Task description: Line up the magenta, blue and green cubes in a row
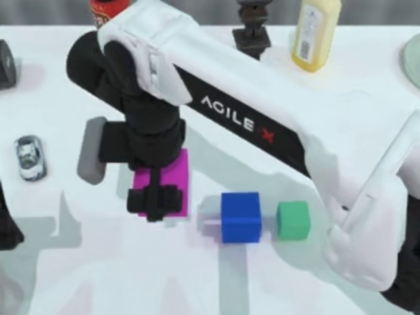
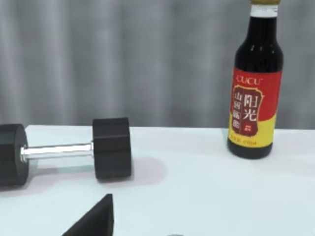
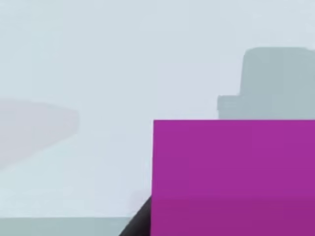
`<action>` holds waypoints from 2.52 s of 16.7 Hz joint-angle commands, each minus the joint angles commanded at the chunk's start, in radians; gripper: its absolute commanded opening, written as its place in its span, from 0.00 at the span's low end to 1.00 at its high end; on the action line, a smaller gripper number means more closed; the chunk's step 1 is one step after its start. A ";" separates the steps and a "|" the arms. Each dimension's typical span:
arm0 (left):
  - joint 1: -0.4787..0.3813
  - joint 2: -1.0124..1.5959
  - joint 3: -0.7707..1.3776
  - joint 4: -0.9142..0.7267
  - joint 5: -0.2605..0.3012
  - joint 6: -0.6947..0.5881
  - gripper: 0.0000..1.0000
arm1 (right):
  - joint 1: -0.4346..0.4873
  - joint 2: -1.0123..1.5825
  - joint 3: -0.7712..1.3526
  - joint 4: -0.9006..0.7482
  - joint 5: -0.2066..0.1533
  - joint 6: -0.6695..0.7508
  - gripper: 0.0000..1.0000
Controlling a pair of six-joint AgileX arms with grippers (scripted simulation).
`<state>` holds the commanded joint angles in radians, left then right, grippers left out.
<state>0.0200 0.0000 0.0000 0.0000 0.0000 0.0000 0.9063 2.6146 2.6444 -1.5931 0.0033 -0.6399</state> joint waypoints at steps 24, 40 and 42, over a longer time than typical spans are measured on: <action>0.000 0.000 0.000 0.000 0.000 0.000 1.00 | 0.015 -0.065 -0.403 0.337 -0.001 0.004 0.23; 0.000 0.000 0.000 0.000 0.000 0.000 1.00 | 0.015 -0.065 -0.403 0.337 -0.001 0.004 1.00; 0.000 0.000 0.000 0.000 0.000 0.000 1.00 | 0.015 -0.065 -0.403 0.337 -0.001 0.004 1.00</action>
<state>0.0200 0.0000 0.0000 0.0000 0.0000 0.0000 0.9210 2.5493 2.2410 -1.2559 0.0027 -0.6360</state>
